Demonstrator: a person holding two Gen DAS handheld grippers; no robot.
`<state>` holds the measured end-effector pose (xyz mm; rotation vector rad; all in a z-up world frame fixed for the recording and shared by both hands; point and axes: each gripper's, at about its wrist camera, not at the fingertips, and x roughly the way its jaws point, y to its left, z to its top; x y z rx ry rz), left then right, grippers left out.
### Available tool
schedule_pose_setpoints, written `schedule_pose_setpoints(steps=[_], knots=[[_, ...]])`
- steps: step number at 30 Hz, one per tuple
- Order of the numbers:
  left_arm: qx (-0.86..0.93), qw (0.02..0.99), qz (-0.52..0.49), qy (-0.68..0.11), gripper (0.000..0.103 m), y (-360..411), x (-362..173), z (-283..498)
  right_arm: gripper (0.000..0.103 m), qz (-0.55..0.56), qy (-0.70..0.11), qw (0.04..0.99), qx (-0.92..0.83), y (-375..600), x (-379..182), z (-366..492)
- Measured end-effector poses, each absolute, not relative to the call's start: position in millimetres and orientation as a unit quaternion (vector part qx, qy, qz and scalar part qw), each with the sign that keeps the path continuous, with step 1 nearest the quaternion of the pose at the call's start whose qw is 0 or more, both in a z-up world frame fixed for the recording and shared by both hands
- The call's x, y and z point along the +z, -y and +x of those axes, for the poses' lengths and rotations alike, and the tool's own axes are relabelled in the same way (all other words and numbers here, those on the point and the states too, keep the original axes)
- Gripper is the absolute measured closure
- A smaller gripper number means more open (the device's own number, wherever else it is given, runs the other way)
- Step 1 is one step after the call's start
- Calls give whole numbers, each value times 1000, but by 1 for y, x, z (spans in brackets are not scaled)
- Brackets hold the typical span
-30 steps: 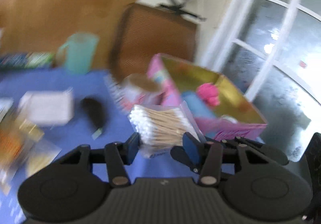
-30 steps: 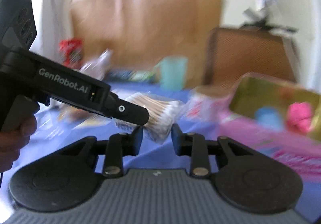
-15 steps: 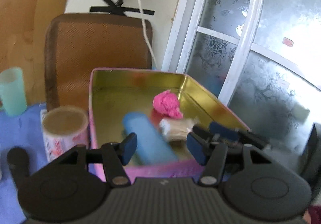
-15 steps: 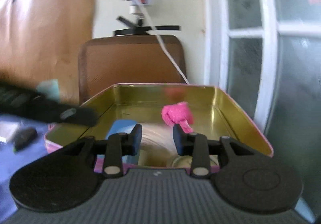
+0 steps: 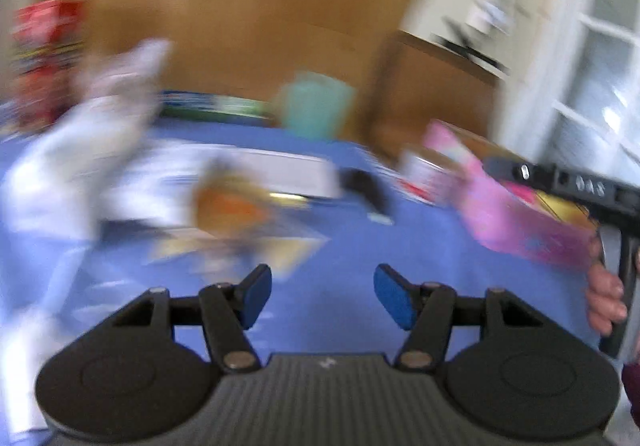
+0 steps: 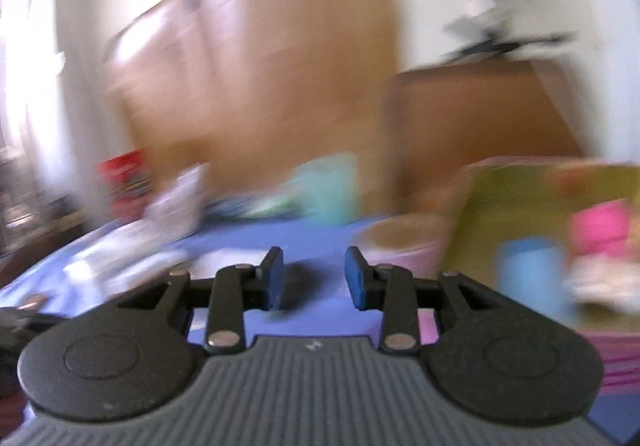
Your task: Organize soft objects
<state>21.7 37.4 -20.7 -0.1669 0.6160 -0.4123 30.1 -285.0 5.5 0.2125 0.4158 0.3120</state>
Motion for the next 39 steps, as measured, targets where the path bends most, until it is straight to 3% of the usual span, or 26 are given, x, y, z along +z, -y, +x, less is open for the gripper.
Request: schedule_pose_setpoints(steps=[6, 11, 12, 13, 14, 18, 26, 33, 35, 37, 39], knots=[[-141, 936, -157, -282, 45, -110, -26, 12, 65, 129, -285, 913, 264, 183, 5, 120], [-136, 932, -180, -283, 45, -136, -34, 4, 63, 153, -355, 888, 249, 124, -22, 191], [-137, 932, -182, -283, 45, -137, -35, 2, 66, 175, -375, 874, 254, 121, -30, 203], [-139, 931, -183, -284, 45, -137, -36, 3, 83, 194, -392, 859, 265, 120, -35, 208], [-140, 931, -183, -283, 45, -137, -37, 3, 83, 210, -405, 846, 275, 120, -39, 211], [-150, 929, -192, -281, 45, -140, -40, 4, 100, 224, -400, 844, 280, 136, -32, 181], [-176, 920, -196, -289, 39, -122, -40, 9, 101, 195, -385, 857, 280, 190, -35, 81], [-164, 919, -220, -284, 35, -126, -21, 24, 89, 132, -351, 888, 268, 181, -30, 61], [-166, 919, -223, -279, 34, -125, -13, 37, 80, 145, -328, 893, 273, 177, -22, 73], [-168, 922, -210, -277, 34, -118, -9, 51, 62, 136, -305, 902, 275, 166, -15, 85], [-164, 925, -200, -279, 34, -111, -9, 67, 62, 129, -302, 907, 264, 153, -16, 100]])
